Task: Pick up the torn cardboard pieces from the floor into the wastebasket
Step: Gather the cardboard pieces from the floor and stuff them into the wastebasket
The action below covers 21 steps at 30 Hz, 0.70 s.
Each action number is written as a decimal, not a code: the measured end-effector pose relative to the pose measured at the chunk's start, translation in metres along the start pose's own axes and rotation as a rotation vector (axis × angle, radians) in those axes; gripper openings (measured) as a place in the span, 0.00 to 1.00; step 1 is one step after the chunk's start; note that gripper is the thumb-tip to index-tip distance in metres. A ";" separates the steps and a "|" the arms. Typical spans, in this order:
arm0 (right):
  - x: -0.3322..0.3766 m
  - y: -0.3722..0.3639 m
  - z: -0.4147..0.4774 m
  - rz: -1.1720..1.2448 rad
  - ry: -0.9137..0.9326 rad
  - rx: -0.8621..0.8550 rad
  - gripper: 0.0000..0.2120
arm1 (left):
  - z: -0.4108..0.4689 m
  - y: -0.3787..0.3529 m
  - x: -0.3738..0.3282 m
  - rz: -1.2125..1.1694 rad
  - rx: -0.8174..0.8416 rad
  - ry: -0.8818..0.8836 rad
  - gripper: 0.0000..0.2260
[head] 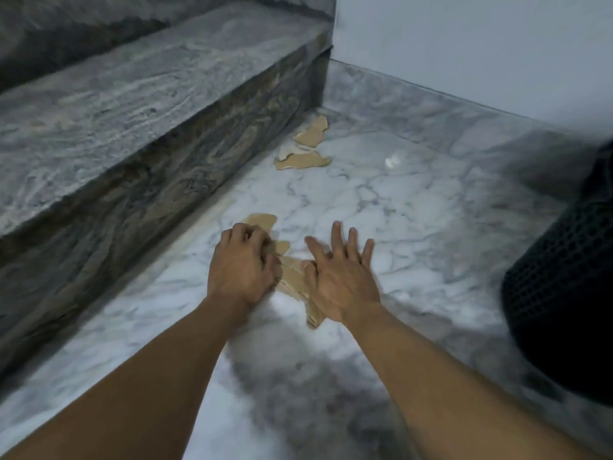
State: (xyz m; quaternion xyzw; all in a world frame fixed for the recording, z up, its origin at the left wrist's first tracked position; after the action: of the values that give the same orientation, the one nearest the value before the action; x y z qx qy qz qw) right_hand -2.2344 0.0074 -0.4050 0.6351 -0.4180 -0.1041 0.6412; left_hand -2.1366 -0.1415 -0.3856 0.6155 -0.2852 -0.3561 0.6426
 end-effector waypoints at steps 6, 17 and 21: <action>-0.034 0.032 0.101 0.056 -0.011 -0.081 0.35 | 0.095 -0.013 -0.022 -0.039 -0.078 0.057 0.14; -0.040 0.062 0.228 0.078 0.055 -0.022 0.40 | 0.195 -0.048 -0.032 0.072 0.076 -0.242 0.31; -0.041 0.072 0.257 0.061 0.026 0.038 0.39 | 0.195 -0.046 -0.033 0.047 0.018 -0.198 0.31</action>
State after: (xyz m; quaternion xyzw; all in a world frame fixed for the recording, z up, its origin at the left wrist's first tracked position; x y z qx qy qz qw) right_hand -2.4607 -0.1402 -0.3967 0.6355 -0.4308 -0.0683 0.6371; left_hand -2.3179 -0.2291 -0.4133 0.5761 -0.3651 -0.3975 0.6139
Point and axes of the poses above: each hand's wrist, its own z-axis towards the middle knuckle, its own y-axis out of the back of the hand, x = y × z, the point moved 3 cm from there along z, towards the middle knuckle, and after that the axes turned 14 degrees about z, right-handed, at the moved point
